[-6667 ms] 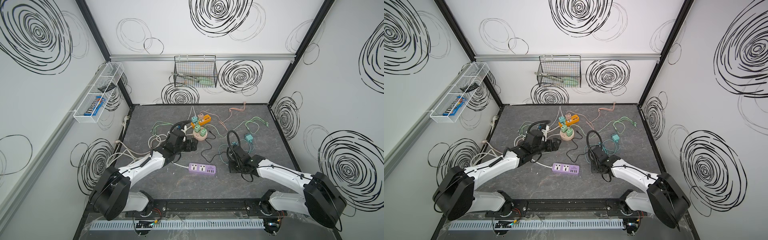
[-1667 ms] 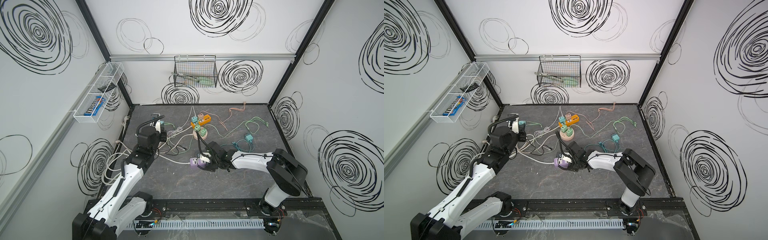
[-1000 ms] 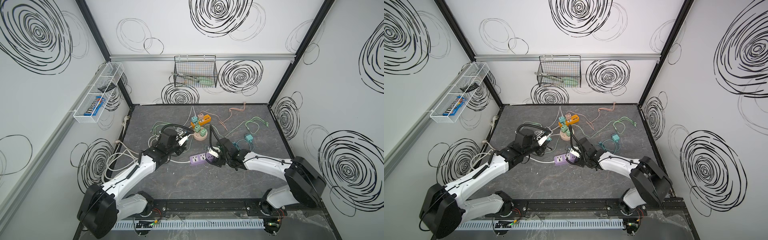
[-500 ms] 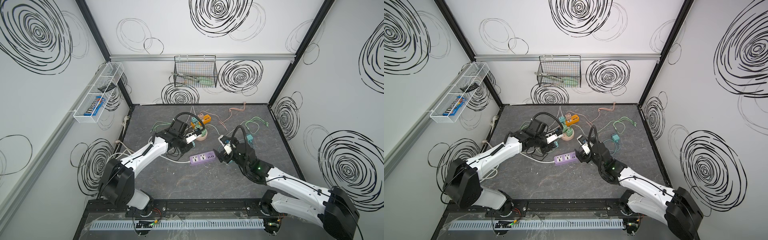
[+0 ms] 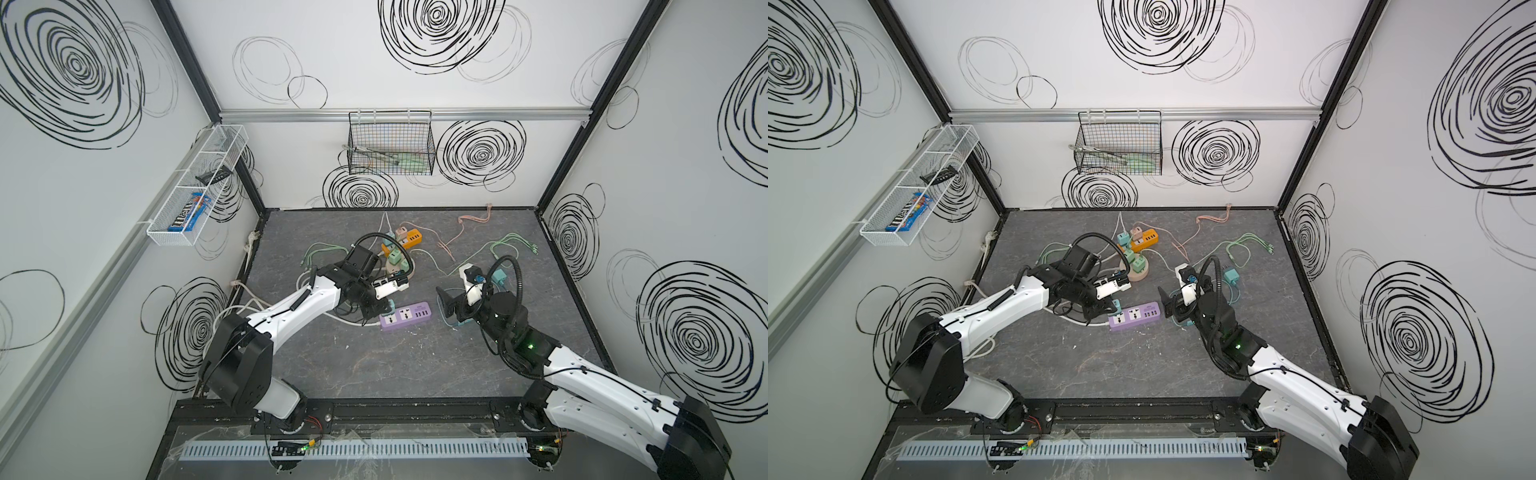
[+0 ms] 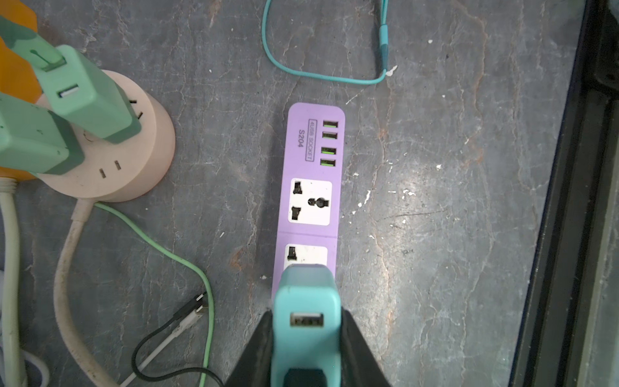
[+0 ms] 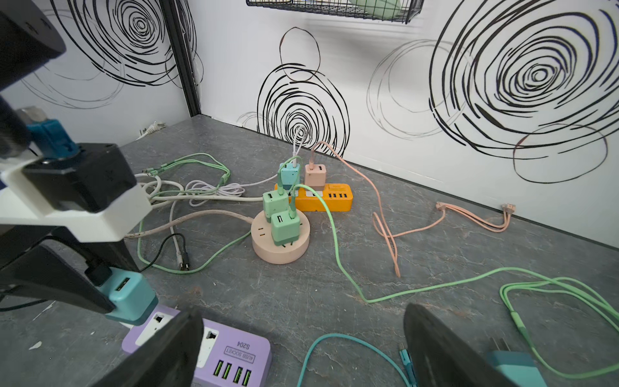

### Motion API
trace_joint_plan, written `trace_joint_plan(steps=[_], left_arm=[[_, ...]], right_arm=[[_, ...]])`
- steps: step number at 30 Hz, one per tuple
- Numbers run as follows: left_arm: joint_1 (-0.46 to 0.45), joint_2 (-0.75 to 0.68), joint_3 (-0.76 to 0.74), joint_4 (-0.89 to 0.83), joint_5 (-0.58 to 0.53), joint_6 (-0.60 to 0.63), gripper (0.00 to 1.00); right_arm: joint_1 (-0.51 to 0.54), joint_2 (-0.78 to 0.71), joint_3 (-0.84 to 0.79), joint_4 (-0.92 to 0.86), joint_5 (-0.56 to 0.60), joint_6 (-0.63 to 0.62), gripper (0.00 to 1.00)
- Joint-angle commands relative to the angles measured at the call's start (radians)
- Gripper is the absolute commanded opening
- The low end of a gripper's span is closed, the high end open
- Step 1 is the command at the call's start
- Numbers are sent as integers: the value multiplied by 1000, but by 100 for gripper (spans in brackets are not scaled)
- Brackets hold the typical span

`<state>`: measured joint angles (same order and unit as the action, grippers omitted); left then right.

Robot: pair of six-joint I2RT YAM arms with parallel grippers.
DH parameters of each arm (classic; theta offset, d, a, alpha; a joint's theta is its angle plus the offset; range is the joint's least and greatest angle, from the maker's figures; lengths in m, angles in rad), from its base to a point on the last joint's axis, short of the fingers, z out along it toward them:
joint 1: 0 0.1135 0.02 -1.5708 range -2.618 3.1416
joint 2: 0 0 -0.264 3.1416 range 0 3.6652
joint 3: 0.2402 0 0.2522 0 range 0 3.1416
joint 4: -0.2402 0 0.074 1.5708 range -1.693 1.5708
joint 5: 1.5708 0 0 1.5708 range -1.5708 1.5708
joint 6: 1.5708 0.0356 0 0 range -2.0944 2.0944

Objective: Insert the plug
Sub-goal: 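Lower the teal charger toward the purple strip's socket with the left gripper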

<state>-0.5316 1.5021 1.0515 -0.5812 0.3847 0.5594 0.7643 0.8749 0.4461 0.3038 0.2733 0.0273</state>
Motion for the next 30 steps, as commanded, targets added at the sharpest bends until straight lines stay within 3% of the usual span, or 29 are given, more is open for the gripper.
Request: trace_joint_plan(steps=[1, 16, 30], left_arm=[[-3, 14, -25, 51, 31, 20, 0], [-1, 58, -77, 170, 27, -13, 0], [13, 120, -58, 101, 21, 51, 0]], right_arm=[[-4, -4, 3, 1, 13, 22, 97], [-5, 33, 28, -33, 12, 22, 97], [-4, 37, 25, -40, 4, 28, 97]])
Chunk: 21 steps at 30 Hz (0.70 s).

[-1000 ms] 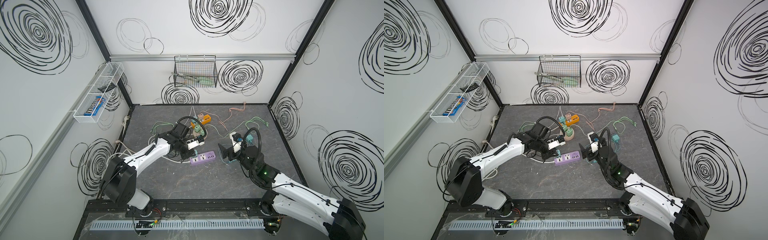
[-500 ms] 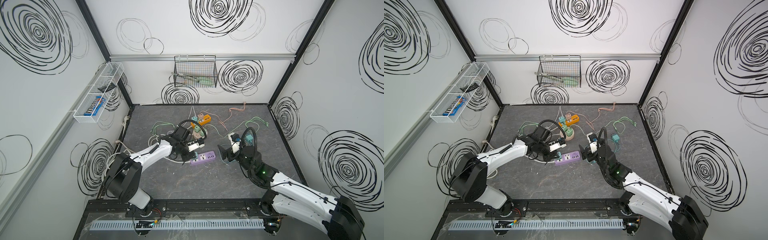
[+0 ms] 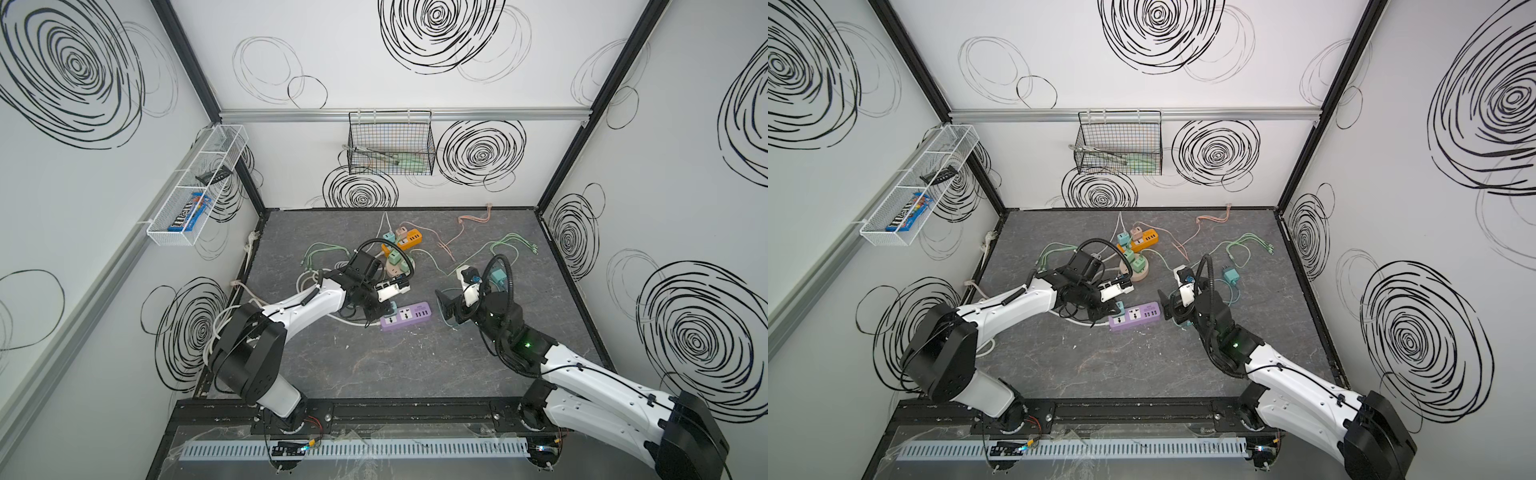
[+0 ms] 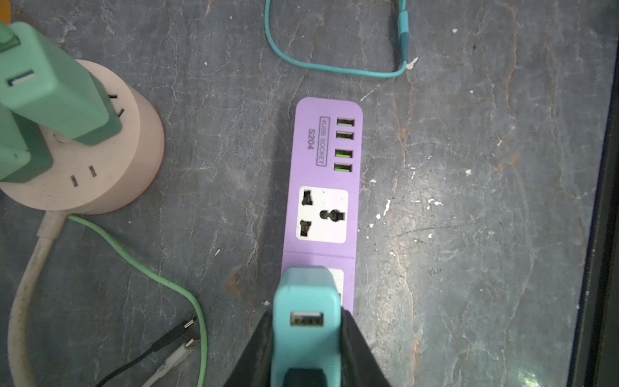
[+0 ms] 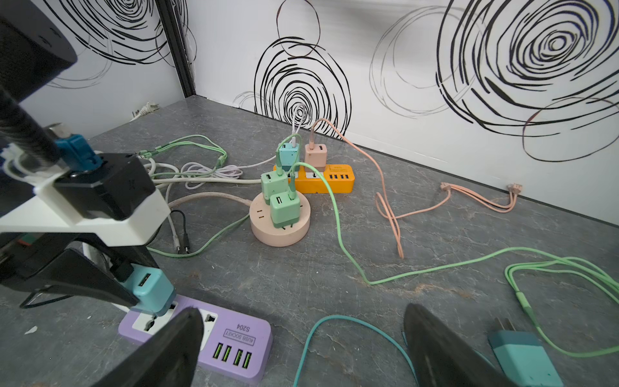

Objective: Insert the plug
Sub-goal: 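Lower the teal charger toward the purple strip's socket with the left gripper, then open the left gripper to release the plugged teal charger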

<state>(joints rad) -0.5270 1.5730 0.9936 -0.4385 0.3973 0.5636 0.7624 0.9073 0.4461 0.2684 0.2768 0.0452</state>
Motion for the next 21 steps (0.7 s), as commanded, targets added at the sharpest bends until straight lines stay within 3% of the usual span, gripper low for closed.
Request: trace_joint_plan(steps=[1, 7, 13, 21], left_arm=[[10, 61, -4, -55, 16, 58, 0], [13, 105, -38, -86, -10, 93, 0], [46, 46, -49, -86, 15, 107, 0], [-14, 77, -96, -34, -23, 106, 0]], right_arm=[[-3, 4, 24, -5, 2, 11, 97], [-4, 5, 17, 2, 7, 2, 97], [-6, 17, 21, 4, 9, -31, 97], [-6, 18, 22, -6, 42, -11, 97]])
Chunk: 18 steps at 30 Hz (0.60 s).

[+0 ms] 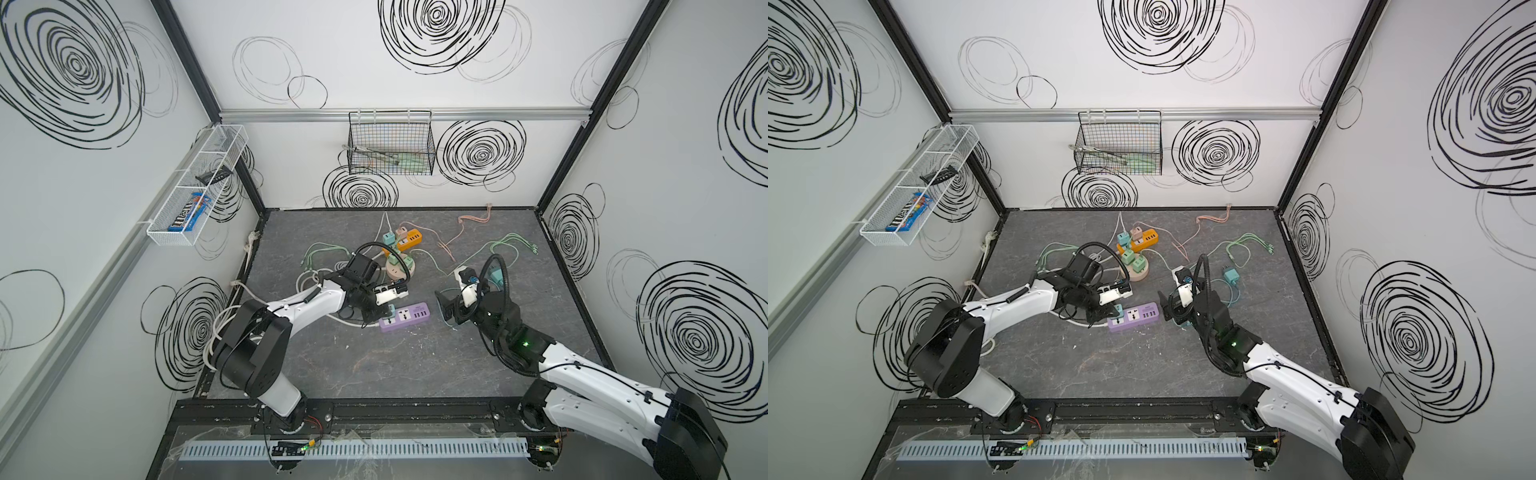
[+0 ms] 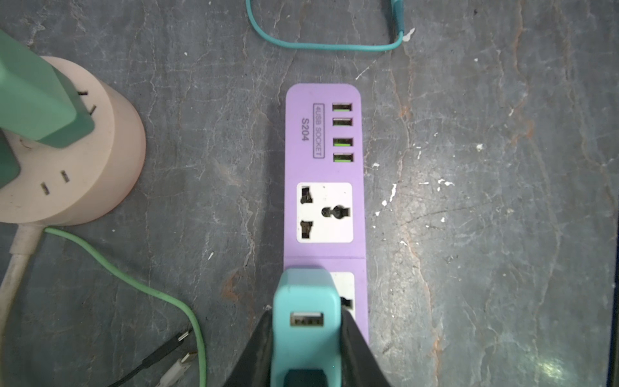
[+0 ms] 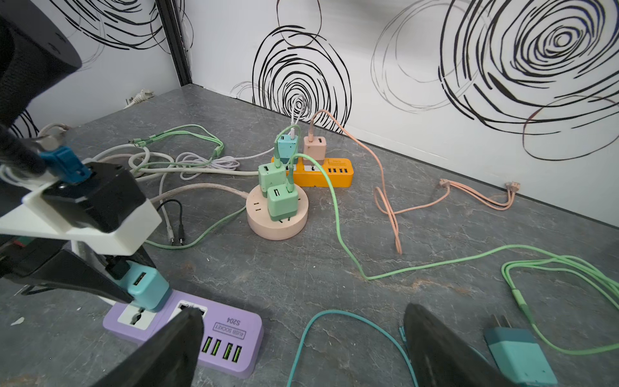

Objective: Insert the plug
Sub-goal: 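Open the left gripper to release the plugged teal charger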

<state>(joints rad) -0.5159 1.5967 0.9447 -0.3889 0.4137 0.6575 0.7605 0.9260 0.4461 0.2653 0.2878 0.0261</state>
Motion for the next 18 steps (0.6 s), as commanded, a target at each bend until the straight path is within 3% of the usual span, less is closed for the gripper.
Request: trace_joint_plan(steps=[1, 2, 6, 9, 12, 13, 18], left_arm=[[-17, 44, -34, -87, -16, 3, 18], [0, 33, -18, -96, 27, -2, 34], [71, -39, 11, -77, 165, -21, 53], [95, -136, -23, 23, 176, -49, 63], [106, -258, -103, 200, 158, -123, 91], [109, -298, -131, 261, 149, -151, 96], [148, -447, -241, 517, 145, -312, 96]], right_arm=[[-5, 0, 22, -8, 33, 8, 97], [-6, 1, 24, -17, 31, 9, 97], [-20, 22, 48, -82, 35, 35, 97], [-60, 40, 59, -106, 0, 89, 97], [-122, 62, 65, -116, -86, 165, 97], [-145, 73, 69, -120, -116, 192, 97], [-219, 137, 100, -167, -55, 364, 97]])
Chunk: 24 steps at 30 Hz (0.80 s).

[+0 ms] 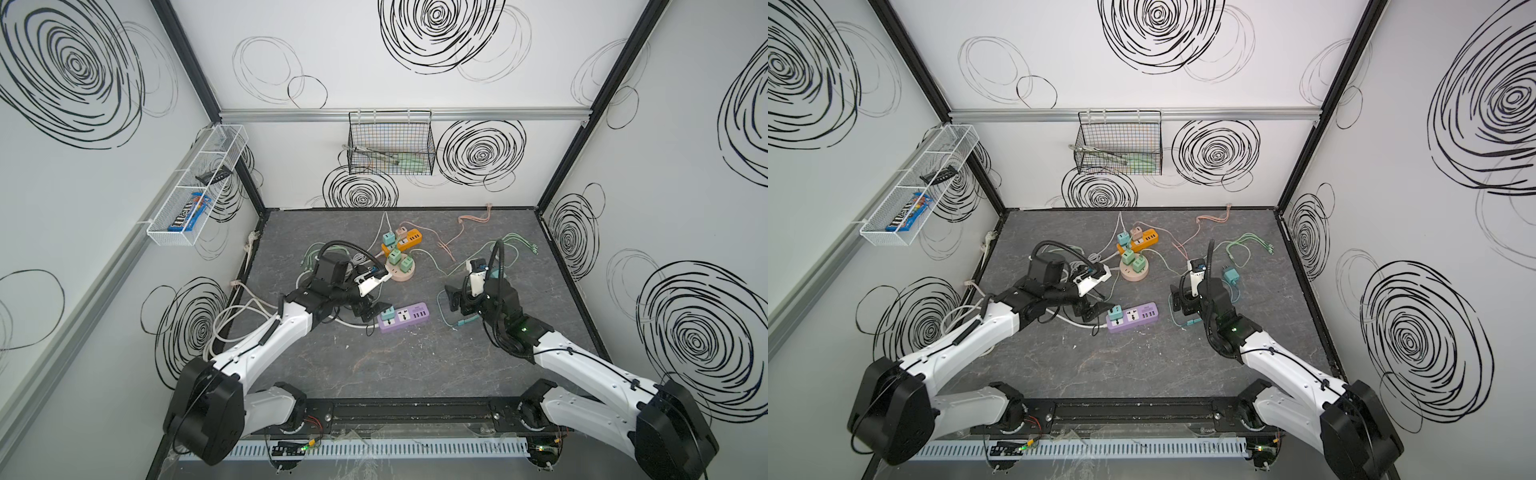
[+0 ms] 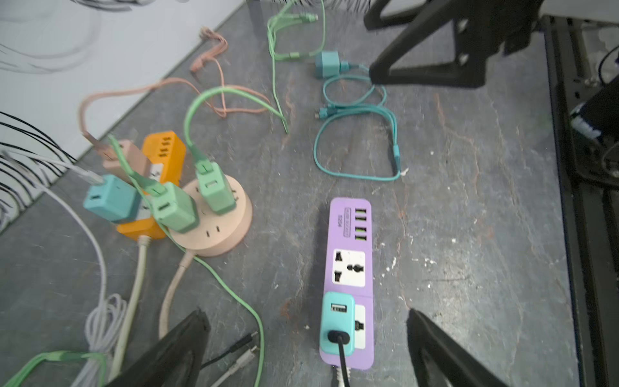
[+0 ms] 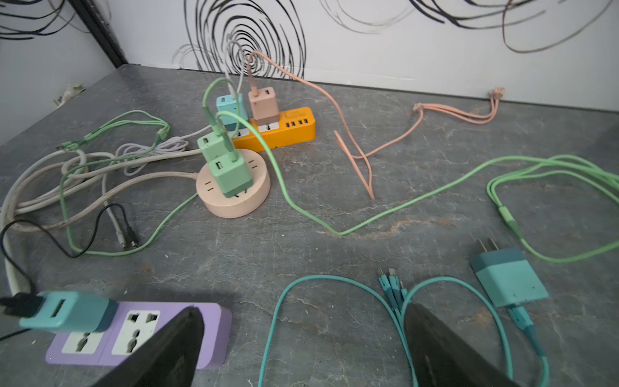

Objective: Insert the plug
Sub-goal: 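Withdraw the left arm while the right gripper moves over the loose teal charger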

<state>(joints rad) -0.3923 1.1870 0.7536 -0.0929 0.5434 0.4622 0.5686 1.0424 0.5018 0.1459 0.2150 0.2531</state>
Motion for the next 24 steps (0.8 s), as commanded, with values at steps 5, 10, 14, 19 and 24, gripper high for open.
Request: trace_joint_plan(steps=[5, 10, 14, 19, 24], left_arm=[[35, -110, -114, 400, -153, -208, 96], [38, -167, -195, 605, -399, -342, 96], [38, -189, -191, 630, -513, -404, 96], [34, -206, -145, 563, -645, -461, 96], [28, -242, -120, 497, -664, -446, 96]], right_arm=[[-84, 100, 130, -157, 107, 238, 97], [-191, 187, 185, -211, -59, 201, 97], [-287, 280, 230, -271, -128, 218, 97], [-395, 376, 279, -304, -262, 175, 97], [-431, 485, 364, -361, -291, 115, 97]])
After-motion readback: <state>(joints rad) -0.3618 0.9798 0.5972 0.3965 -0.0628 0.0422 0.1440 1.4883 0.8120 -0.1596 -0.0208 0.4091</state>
